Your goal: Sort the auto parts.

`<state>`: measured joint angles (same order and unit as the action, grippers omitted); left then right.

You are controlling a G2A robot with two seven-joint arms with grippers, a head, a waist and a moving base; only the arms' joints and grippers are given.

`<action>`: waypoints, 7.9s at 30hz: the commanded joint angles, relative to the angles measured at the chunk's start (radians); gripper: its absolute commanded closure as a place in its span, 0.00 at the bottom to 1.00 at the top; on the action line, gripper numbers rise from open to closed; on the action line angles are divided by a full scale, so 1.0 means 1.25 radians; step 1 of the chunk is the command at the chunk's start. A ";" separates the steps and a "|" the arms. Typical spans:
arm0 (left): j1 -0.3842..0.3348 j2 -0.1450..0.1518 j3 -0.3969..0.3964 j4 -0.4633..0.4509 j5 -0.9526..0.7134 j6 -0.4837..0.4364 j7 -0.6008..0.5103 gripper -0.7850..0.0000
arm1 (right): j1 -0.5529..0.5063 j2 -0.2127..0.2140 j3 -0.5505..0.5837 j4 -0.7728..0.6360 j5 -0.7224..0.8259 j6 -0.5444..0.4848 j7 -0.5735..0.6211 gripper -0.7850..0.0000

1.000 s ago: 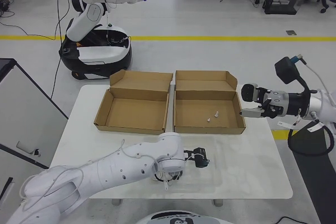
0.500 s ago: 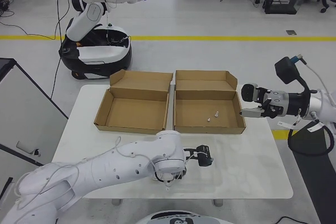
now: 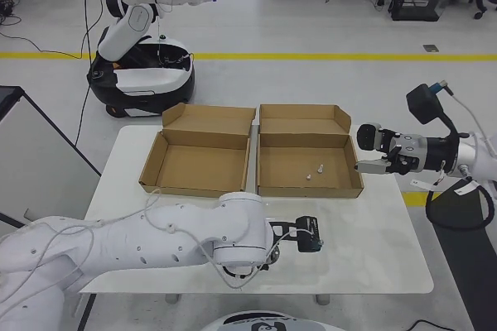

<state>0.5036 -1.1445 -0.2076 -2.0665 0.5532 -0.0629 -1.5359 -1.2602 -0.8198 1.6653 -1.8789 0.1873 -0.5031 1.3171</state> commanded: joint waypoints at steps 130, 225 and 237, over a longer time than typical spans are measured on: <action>0.674 0.209 -0.723 0.047 -1.536 -0.600 0.423 1.00 | 0.000 0.000 0.000 0.000 0.000 0.000 0.000 0.00; 0.832 -0.055 -1.018 0.121 -1.440 -0.379 0.202 1.00 | 0.000 0.000 0.000 0.000 0.000 0.000 0.000 0.00; 0.832 -0.055 -1.018 0.121 -1.440 -0.379 0.202 1.00 | 0.000 0.000 0.000 0.000 0.000 0.000 0.000 0.00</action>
<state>1.5441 -1.2138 -1.4801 -1.9156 -1.2468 -0.5367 -1.2834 -1.2602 -0.8198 1.6653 -1.8789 0.1873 -0.5031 1.3171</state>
